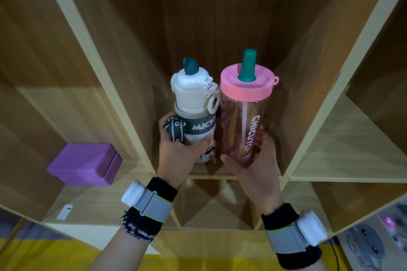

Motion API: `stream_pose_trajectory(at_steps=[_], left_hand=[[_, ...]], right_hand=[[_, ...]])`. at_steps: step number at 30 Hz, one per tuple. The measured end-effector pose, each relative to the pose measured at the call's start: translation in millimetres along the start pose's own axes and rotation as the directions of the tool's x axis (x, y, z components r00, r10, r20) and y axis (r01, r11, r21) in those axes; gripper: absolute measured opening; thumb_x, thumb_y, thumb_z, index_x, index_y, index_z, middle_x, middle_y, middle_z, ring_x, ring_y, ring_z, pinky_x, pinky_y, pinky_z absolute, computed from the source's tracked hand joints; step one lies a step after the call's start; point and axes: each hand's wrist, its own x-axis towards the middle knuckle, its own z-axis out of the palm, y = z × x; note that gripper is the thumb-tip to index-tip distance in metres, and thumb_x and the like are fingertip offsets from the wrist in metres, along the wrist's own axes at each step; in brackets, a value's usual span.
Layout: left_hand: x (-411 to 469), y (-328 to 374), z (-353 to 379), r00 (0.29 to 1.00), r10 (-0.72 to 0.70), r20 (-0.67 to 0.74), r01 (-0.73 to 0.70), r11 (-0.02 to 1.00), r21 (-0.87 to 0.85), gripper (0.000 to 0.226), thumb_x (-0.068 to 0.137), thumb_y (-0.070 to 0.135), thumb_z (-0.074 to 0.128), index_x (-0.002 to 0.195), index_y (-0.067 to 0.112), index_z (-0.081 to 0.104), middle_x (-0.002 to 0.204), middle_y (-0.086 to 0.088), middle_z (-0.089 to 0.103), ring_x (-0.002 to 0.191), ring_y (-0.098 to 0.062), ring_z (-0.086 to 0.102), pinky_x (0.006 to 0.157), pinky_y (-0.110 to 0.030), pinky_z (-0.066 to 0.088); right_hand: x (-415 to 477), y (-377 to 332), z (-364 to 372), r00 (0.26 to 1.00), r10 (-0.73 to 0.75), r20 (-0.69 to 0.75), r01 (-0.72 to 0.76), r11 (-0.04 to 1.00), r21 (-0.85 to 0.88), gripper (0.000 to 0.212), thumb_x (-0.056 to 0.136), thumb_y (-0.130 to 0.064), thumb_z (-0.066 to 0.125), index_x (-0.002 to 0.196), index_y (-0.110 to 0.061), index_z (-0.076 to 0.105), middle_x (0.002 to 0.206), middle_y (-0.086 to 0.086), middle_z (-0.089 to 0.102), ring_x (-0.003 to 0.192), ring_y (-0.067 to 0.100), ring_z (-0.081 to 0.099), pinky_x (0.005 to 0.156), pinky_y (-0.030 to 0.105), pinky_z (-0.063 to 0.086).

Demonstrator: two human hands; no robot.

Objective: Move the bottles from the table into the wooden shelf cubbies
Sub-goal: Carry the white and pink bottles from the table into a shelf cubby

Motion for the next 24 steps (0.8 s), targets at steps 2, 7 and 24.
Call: stream_pose_trajectory(at_steps=[2,7,24], left_hand=[[-2,-3,-1,1.000,0.010,-0.008,-0.010,1.000,0.004,0.081,0.069,0.000,0.091,0.133,0.009,0.042,0.119,0.007,0.067,0.106,0.005,0.067,0.091,-0.016,0.054],[-6,-5,-1,0.999,0.021,-0.028,-0.020,0.999,0.038,0.083,0.065,0.037,0.091,0.135,0.013,0.052,0.126,0.007,0.071,0.118,-0.008,0.067,0.103,-0.042,0.055],[-4,-1,6,0.996,-0.046,0.073,0.032,0.982,0.186,0.046,0.071,0.020,0.093,0.111,0.021,0.069,0.111,0.012,0.073,0.105,0.002,0.068,0.090,-0.017,0.055]], right_hand=[[0,2,1,1.000,-0.002,0.008,0.002,1.000,-0.023,0.086,0.062,-0.036,0.089,0.131,-0.034,0.038,0.124,-0.007,0.056,0.114,0.011,0.058,0.096,0.033,0.051],[0,3,2,1.000,-0.014,0.027,0.015,0.997,-0.070,0.085,0.067,-0.031,0.089,0.137,-0.021,0.043,0.127,-0.003,0.056,0.114,0.012,0.056,0.095,0.030,0.049],[4,5,2,0.999,-0.043,0.016,0.045,0.976,-0.214,0.073,0.072,-0.032,0.086,0.131,-0.011,0.048,0.120,0.002,0.053,0.109,0.009,0.048,0.089,0.018,0.037]])
